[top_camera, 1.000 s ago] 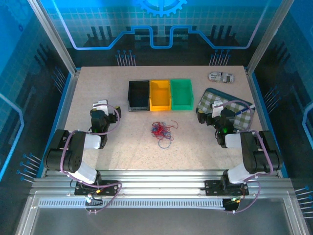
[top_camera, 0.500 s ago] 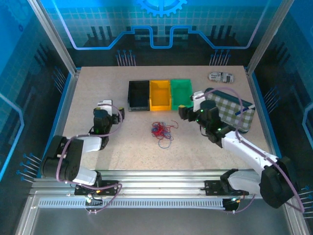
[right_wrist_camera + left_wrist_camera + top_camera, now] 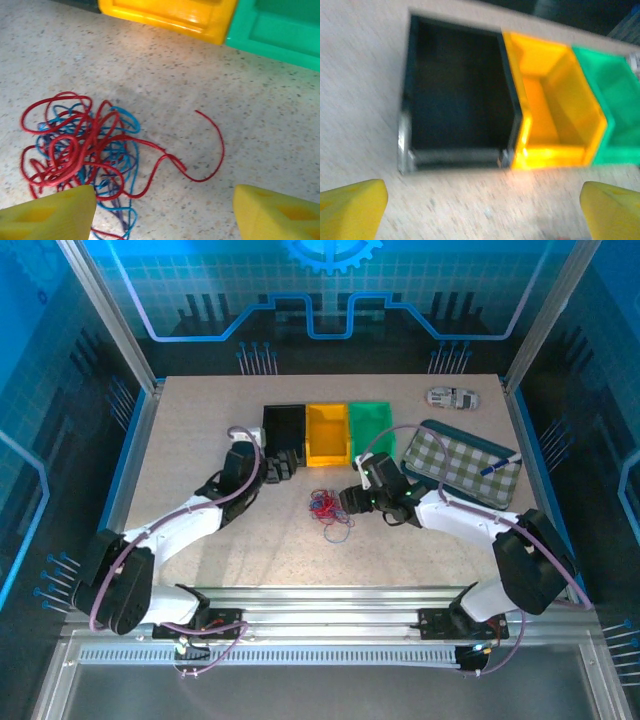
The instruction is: Untangle the cables
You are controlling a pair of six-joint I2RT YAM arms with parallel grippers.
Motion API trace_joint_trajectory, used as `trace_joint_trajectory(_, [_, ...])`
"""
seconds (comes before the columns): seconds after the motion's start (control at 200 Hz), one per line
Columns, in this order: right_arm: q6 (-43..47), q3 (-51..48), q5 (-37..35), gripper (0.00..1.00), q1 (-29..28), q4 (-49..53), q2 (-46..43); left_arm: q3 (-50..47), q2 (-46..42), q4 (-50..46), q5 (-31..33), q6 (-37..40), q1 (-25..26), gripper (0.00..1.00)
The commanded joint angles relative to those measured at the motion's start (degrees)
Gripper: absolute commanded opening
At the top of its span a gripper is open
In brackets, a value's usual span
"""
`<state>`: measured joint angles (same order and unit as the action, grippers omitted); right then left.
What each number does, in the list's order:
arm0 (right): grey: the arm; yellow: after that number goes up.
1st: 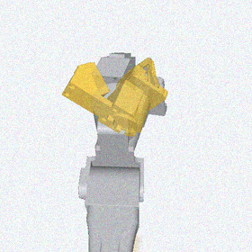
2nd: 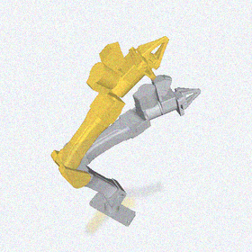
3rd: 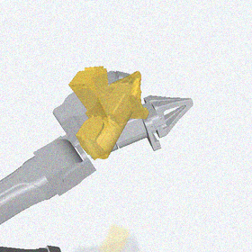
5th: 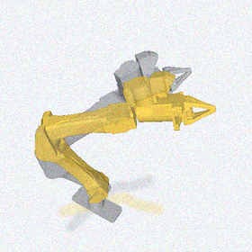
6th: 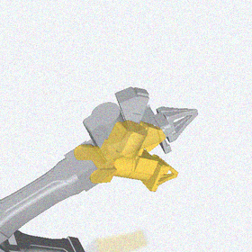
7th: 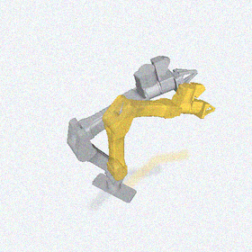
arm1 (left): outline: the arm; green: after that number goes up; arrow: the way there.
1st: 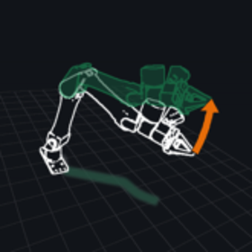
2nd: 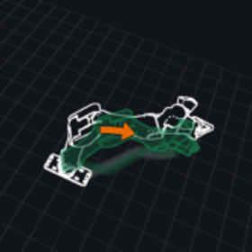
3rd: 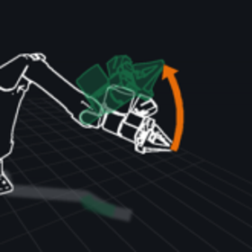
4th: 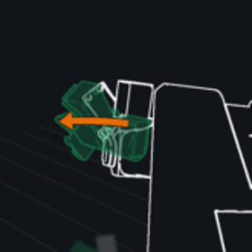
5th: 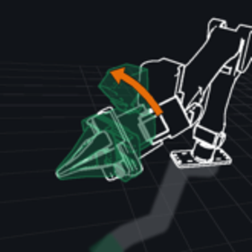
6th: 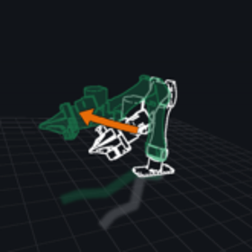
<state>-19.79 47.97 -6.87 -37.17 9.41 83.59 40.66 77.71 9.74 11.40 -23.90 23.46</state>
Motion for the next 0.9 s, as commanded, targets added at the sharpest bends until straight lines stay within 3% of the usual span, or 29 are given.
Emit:
trace_joint_trajectory(0.0, [2.6,1.9,2.8,0.71,-0.2,4.0,-0.2,-1.5,1.2,-4.6,-7.4,-6.4,0.9,0.99])
trace_joint_trajectory(0.095, [0.1,2.1,4.1,0.67,1.8,5.7,0.6,-0.7,2.8,-6.3,-12.4,-4.3,1.6,0.99])
trace_joint_trajectory(0.235, [-2.4,6.2,8.7,0.56,3.9,6.7,3.8,2.6,5.2,-10.2,-16.2,1.7,3.6,0.99])
trace_joint_trajectory(0.385, [-3.4,9.9,9.0,0.47,4.7,10.1,8.7,6.8,8.7,-14.2,-19.3,5.1,5.1,0.97])
trace_joint_trajectory(0.896, [0.9,15.3,11.4,0.44,7.4,14.9,16.6,11.5,14.8,-15.7,-20.8,8.6,8.0,0.8])
